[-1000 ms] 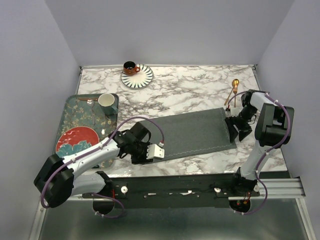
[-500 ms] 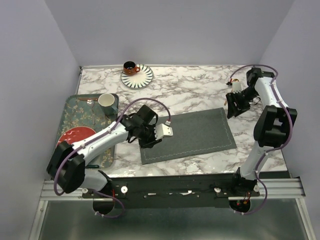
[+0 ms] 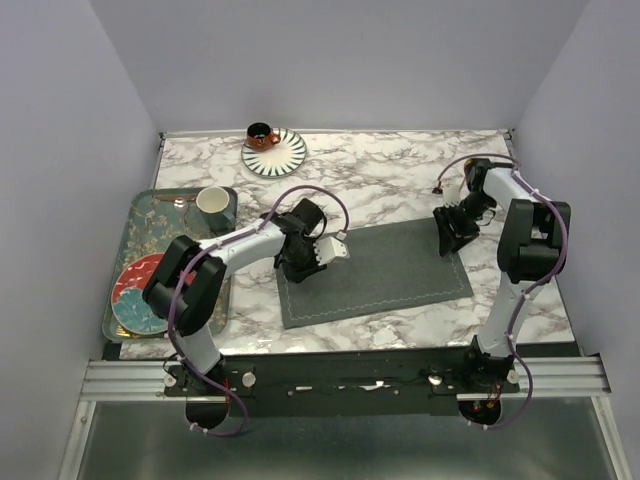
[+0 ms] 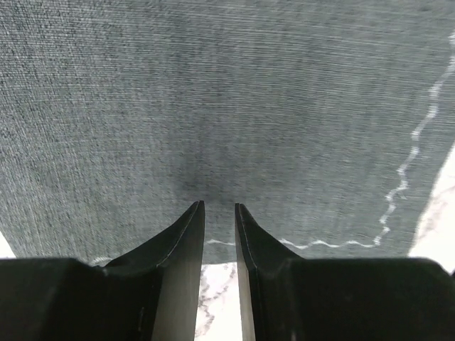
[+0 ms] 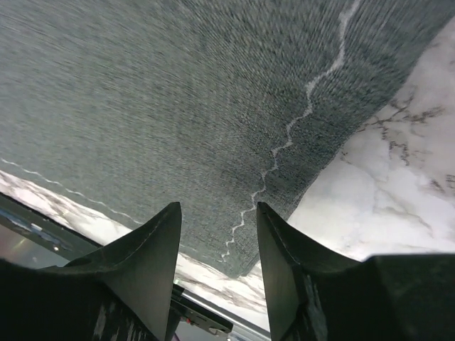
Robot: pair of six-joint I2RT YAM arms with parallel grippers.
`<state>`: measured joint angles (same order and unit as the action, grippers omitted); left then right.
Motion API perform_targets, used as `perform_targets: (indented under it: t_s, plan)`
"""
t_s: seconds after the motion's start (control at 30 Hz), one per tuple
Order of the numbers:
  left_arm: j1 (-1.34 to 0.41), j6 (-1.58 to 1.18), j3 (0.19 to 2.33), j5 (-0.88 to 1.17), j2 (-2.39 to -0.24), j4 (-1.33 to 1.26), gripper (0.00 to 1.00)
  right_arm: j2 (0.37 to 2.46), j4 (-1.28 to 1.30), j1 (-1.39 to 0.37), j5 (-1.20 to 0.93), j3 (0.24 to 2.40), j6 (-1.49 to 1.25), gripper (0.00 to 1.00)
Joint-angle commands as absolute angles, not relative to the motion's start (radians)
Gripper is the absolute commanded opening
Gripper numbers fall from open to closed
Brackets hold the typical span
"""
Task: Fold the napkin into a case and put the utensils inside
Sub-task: Smooth out the rectangle-folded napkin at the center of the board.
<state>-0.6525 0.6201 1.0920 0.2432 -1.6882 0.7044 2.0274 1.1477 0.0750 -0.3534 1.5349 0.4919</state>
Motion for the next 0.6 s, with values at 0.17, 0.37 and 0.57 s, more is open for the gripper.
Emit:
perform_targets:
  t_s: [0.17, 0.37, 0.57]
  plan:
    - [-0.62, 0.686, 1.223, 0.178, -1.839, 0.704, 0.34, 1.961, 1.06, 0.081, -0.256, 1.293, 0.468, 0.54]
    - [-0.618, 0.695, 1.259, 0.173, -1.862, 0.703, 0.35, 1.876, 1.042, 0.084, -0.219, 1.175, 0.462, 0.54]
    - [-0.586, 0.582, 1.406, 0.273, -1.743, 0.744, 0.39, 1.778, 1.132, 0.113, -0.323, 1.29, 0.468, 0.57]
